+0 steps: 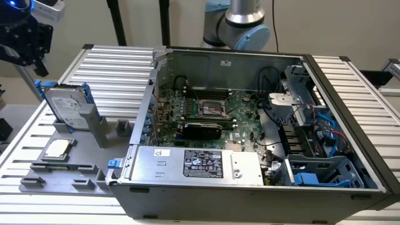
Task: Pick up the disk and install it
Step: 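Pick up the disk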
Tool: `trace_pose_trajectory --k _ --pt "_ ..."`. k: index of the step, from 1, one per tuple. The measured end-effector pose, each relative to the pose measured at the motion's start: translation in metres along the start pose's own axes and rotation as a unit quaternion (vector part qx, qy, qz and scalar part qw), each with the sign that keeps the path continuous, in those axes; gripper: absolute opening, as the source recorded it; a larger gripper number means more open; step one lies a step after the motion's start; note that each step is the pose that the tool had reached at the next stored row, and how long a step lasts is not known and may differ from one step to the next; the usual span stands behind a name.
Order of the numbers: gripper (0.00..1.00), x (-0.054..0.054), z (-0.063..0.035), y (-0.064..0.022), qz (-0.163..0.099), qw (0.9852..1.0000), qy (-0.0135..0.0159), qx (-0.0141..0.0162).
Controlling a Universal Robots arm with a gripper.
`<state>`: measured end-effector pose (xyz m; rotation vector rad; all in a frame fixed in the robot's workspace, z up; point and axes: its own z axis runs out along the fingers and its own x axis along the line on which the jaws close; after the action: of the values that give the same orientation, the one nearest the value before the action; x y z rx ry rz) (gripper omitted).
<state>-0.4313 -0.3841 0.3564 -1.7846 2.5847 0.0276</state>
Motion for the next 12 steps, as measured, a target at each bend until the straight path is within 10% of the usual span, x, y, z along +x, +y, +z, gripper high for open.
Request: trace_pose_trajectory --k 12 --pt "0.00 0.0000 0.0000 0.0000 -0.108 0.9942 0.0002 0.0023"
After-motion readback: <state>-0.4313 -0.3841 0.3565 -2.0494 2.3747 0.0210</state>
